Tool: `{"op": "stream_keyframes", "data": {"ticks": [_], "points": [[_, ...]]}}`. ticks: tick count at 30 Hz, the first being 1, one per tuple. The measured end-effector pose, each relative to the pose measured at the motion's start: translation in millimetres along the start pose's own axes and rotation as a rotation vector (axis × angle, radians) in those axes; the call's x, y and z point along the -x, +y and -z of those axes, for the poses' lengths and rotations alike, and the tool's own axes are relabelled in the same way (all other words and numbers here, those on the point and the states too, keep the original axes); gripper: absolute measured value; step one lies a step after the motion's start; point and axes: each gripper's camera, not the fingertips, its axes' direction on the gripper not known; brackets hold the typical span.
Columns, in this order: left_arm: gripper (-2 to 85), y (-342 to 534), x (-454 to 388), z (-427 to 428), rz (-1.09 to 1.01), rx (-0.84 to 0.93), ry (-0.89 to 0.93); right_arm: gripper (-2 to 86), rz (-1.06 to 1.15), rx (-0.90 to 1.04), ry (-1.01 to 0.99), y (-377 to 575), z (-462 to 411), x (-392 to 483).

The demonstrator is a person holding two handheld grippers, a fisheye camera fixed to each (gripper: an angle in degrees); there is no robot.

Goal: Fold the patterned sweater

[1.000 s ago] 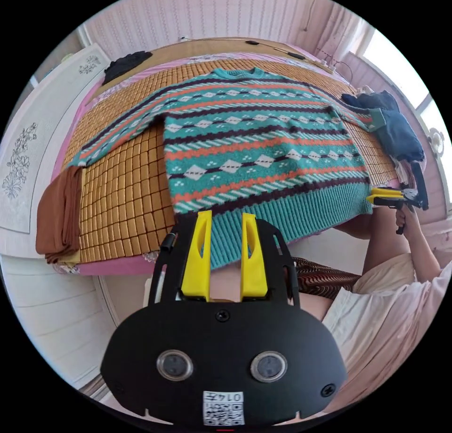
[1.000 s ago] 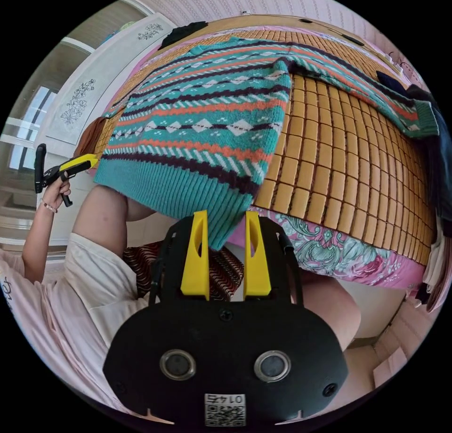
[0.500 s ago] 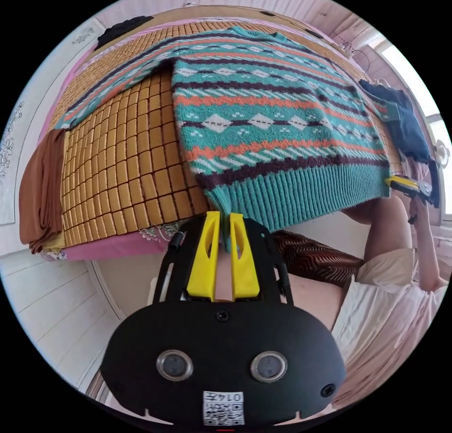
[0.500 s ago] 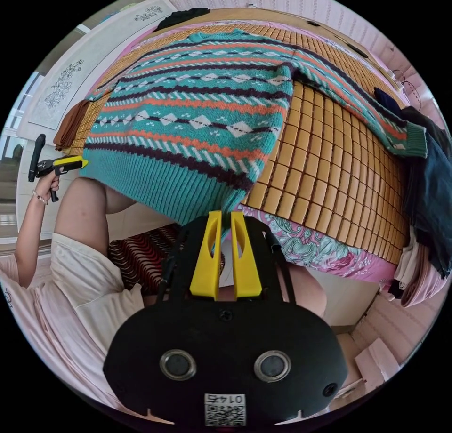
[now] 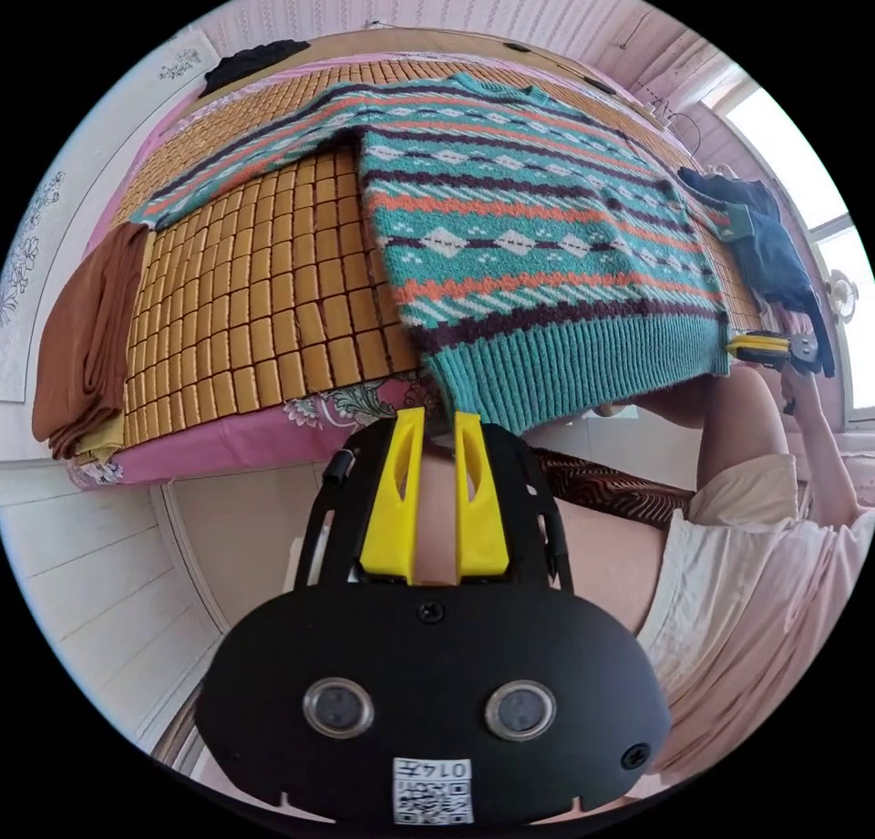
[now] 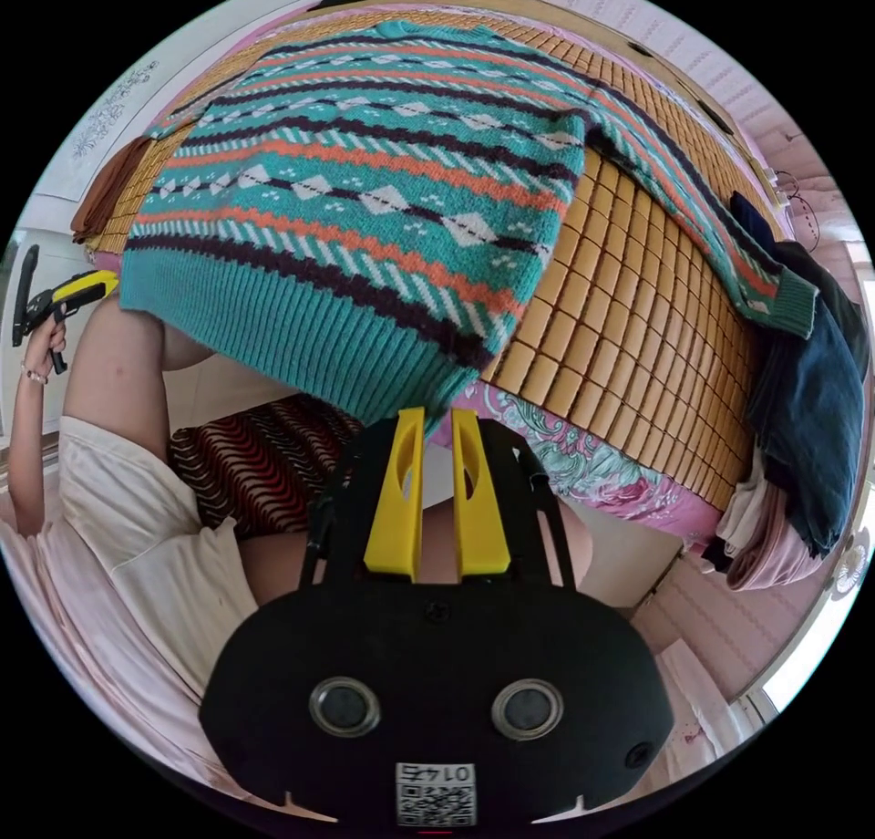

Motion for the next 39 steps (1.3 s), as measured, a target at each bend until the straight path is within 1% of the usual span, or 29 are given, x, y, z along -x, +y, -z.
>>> {"op": "stream_keyframes", "data": {"ticks": [3,5,8,13,16,20,23,25,29,32,33,36,39], "points": [[5.6,19.2,29.2,7.7,0.085,-0.083,0.002,5.2,0.030,-0.033,0.034,-15.6,21.8,11.4],[5.2,26.0,50.4,11.0,0.147,-0.137,0.033,5.1,0.099,-0.091,0.077,-41.4,43.9,31.7],[5.1,27.8,87.1,16.9,0.240,-0.238,0.082,5.3,0.214,-0.173,0.085,-88.8,72.6,68.6],[5.2,-1.2,149.8,19.9,0.355,-0.366,0.119,6.3,0.432,-0.256,0.047,-177.1,103.3,151.9],[6.3,-27.5,181.6,17.2,0.418,-0.398,0.122,6.8,0.573,-0.291,0.053,-232.7,115.1,210.3],[7.6,-64.1,214.8,11.3,0.478,-0.384,0.033,7.0,0.677,-0.315,0.034,-307.9,133.5,276.8],[8.5,-94.6,234.1,5.8,0.498,-0.373,0.028,7.6,0.704,-0.356,0.029,-348.7,143.9,309.9],[9.0,-116.5,239.8,4.3,0.516,-0.384,-0.046,8.8,0.711,-0.370,0.053,-370.0,145.4,325.8],[11.0,-137.8,254.2,-4.8,0.613,-0.377,-0.099,12.0,0.724,-0.345,0.088,-412.9,139.1,353.3],[11.6,-155.4,258.3,-18.7,0.611,-0.258,-0.162,11.0,0.739,-0.331,0.101,-430.8,134.1,366.3],[11.7,-159.2,255.2,-21.6,0.581,-0.240,-0.194,10.6,0.741,-0.329,0.113,-433.6,132.3,368.3],[11.0,-162.9,248.7,-23.2,0.554,-0.231,-0.221,7.4,0.760,-0.269,0.124,-445.5,120.6,374.1],[6.1,-159.6,243.8,-24.0,0.523,-0.262,-0.212,5.2,0.734,-0.260,0.066,-447.7,116.8,367.8]]}}
